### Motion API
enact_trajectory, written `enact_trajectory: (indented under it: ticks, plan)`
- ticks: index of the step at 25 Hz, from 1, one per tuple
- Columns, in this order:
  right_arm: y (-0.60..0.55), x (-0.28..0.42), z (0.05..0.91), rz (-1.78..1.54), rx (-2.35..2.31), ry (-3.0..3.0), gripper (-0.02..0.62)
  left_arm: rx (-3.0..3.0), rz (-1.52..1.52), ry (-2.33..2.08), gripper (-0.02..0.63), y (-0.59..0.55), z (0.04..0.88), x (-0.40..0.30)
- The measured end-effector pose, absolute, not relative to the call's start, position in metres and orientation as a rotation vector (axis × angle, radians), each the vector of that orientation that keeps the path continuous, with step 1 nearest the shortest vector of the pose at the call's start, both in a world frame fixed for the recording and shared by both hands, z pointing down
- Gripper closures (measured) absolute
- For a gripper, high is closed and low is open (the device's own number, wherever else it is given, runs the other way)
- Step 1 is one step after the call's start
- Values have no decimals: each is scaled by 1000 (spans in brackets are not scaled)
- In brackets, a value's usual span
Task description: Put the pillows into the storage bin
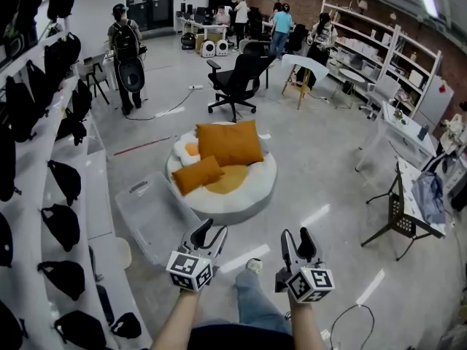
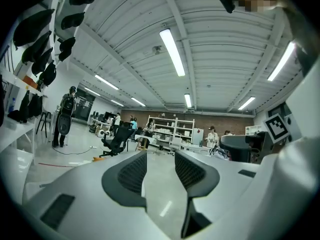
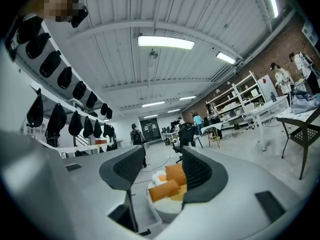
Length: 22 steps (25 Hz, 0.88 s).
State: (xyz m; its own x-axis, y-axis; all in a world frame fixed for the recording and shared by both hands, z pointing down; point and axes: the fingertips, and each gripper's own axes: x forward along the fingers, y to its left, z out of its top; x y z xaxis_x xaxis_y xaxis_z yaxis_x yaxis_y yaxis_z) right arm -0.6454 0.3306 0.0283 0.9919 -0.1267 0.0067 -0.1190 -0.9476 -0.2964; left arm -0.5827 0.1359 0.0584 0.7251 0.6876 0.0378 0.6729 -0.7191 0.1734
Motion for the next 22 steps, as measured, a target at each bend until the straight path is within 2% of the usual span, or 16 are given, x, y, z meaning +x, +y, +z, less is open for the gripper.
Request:
enact_trajectory:
  ticks: [5,11,17,22]
  plan:
    - [342,-598,28,2,-2812,216,368,2797,148,1087,436,148,65,-541]
    - [373,-498,38,14,-2813,243,368,2833,181,1026,433,173,91,-453]
    - [425,-336,59,-37,-2860,368,368,2866,236,837,430,209,131,-308]
    - [433,-177,64,-151,-2842,570,368,2903,295,622,425,212,132,-180]
